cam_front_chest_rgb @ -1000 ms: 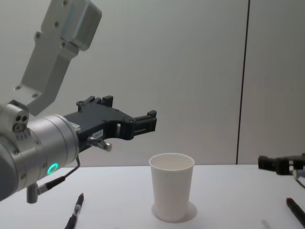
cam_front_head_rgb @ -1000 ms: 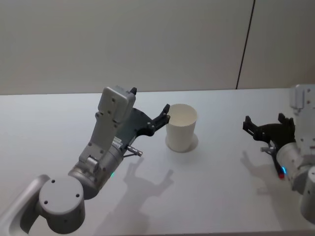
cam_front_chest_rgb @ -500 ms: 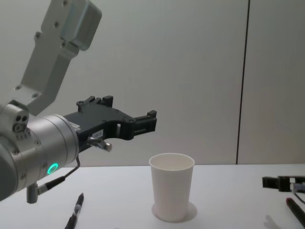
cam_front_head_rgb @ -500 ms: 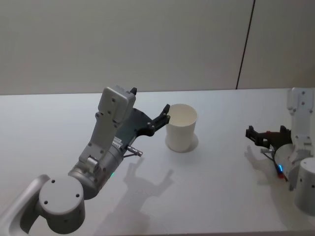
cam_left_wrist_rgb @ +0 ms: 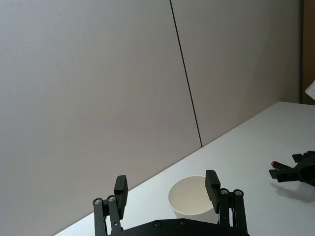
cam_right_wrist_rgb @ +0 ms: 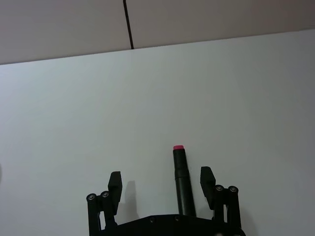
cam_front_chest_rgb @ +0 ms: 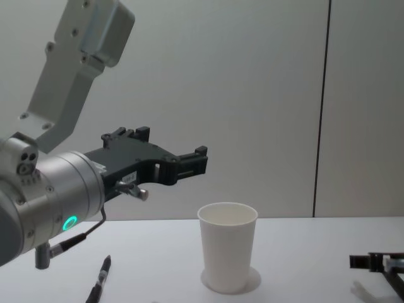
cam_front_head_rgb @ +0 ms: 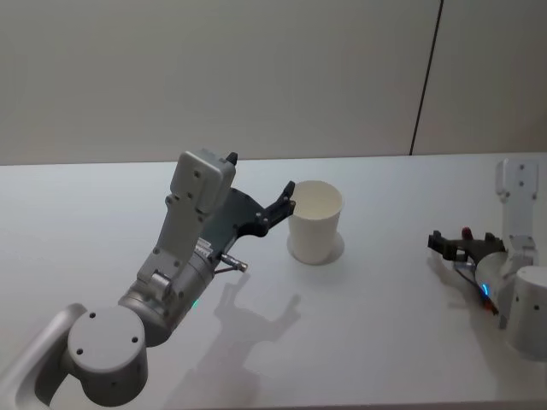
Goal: Place the pen into the pen holder.
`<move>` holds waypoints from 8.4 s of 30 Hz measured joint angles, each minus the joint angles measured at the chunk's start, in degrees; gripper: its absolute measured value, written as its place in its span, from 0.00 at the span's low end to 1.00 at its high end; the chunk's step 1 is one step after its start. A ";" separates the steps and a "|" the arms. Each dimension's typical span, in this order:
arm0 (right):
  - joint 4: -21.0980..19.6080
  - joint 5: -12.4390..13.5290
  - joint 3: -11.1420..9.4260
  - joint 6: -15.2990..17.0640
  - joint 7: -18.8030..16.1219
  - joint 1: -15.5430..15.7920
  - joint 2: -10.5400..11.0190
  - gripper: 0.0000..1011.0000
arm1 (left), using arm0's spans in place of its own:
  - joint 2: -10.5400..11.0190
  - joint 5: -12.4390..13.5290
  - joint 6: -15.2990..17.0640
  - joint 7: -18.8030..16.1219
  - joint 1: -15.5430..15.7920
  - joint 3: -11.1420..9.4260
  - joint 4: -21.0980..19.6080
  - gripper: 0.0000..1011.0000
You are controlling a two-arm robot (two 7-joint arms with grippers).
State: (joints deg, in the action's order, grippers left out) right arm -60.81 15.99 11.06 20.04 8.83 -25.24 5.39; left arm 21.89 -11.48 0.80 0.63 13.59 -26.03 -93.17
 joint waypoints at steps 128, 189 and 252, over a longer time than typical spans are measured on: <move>40.60 1.66 5.24 -60.13 -40.94 -25.64 -10.68 0.18 | 0.00 0.00 0.00 0.00 0.00 0.00 0.00 0.99; 56.62 -7.04 9.23 -70.07 -32.19 -32.22 -14.16 0.18 | 0.00 0.00 0.00 0.00 0.00 0.00 0.00 0.99; 56.82 -8.93 5.85 -73.93 -34.10 -32.95 -14.69 0.22 | 0.00 0.00 0.00 0.00 0.00 0.00 0.00 0.99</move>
State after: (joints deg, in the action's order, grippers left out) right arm -3.98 7.07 16.92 -53.89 -25.26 -58.19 -9.30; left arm 21.89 -11.48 0.80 0.63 13.59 -26.02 -93.18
